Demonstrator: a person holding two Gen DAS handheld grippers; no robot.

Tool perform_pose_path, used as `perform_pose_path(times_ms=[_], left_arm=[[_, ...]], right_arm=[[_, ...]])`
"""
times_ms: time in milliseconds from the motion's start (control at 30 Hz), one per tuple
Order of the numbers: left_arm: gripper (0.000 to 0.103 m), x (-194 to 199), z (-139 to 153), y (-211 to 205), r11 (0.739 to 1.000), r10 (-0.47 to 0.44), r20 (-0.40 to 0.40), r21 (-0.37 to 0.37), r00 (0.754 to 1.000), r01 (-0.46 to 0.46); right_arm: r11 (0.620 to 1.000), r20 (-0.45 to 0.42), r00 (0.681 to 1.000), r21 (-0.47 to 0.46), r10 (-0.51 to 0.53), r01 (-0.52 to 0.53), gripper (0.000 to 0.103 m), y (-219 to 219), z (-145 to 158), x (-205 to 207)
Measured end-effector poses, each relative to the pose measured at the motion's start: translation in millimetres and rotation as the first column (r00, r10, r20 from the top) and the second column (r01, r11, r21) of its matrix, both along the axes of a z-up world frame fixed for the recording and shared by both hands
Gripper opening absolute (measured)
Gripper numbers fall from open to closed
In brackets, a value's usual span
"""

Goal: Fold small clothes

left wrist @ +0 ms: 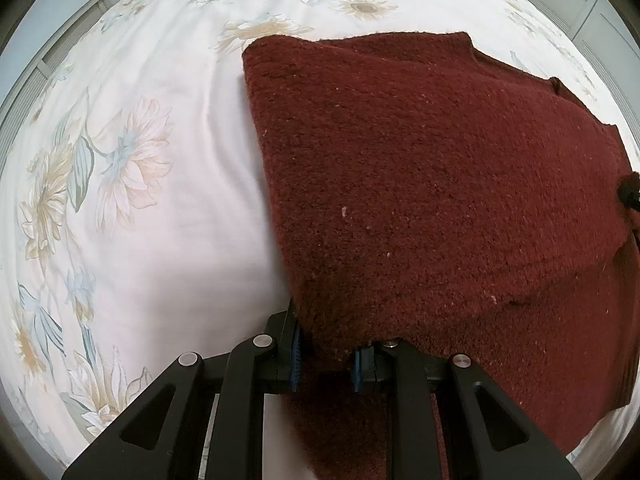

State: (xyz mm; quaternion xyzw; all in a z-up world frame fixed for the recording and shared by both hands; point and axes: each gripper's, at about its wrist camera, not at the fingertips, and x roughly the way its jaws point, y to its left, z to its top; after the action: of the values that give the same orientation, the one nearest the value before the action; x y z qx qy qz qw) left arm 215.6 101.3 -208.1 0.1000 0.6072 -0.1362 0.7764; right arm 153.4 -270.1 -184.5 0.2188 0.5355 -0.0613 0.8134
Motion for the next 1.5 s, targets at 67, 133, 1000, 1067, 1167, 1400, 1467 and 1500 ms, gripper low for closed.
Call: perform_pose_path(times_ms=[67, 133, 1000, 1067, 1167, 1400, 1467, 1500], left_arm=[[0.017, -1, 0, -1, 1.0, -0.001, 0.002, 0.0, 1.0, 0.001], [0.017, -2, 0, -3, 1.0, -0.009, 0.007, 0.009, 1.0, 0.009], [0.102, -25, 92, -67, 0.996, -0.024, 0.261, -0.075, 0.965, 0.045], [0.102, -20, 84, -87, 0.996, -0.038, 0.269, -0.07, 0.963, 0.059], [0.102, -8, 58, -109, 0.997, -0.032, 0.223, -0.067, 0.974, 0.048], [0.102, -7, 10, -111, 1.0, -0.014, 0.174, -0.023, 0.985, 0.018], [0.102, -5, 9, -107, 0.999, -0.021, 0.181, -0.024, 0.983, 0.026], [0.102, -4, 8, -103, 1.0, -0.021, 0.186, -0.016, 0.982, 0.025]], right_arm=[[1.0, 0.036, 0.999, -0.002, -0.03, 0.03, 0.01, -5, 8, -14], [0.999, 0.025, 1.0, -0.036, -0.015, 0.016, 0.01, -1, 8, -18], [0.929, 0.077, 0.979, -0.338, 0.188, -0.152, 0.103, 51, 55, -8], [0.922, 0.069, 0.977, -0.351, 0.201, -0.165, 0.103, 65, 48, 3], [0.911, 0.041, 0.972, -0.36, 0.232, -0.202, 0.103, 85, 25, 17], [0.928, 0.003, 0.983, -0.328, 0.186, -0.175, 0.103, 74, -23, 27], [0.93, 0.014, 0.985, -0.33, 0.173, -0.159, 0.103, 61, -25, 23], [0.93, 0.013, 0.987, -0.338, 0.157, -0.144, 0.103, 52, -26, 21]])
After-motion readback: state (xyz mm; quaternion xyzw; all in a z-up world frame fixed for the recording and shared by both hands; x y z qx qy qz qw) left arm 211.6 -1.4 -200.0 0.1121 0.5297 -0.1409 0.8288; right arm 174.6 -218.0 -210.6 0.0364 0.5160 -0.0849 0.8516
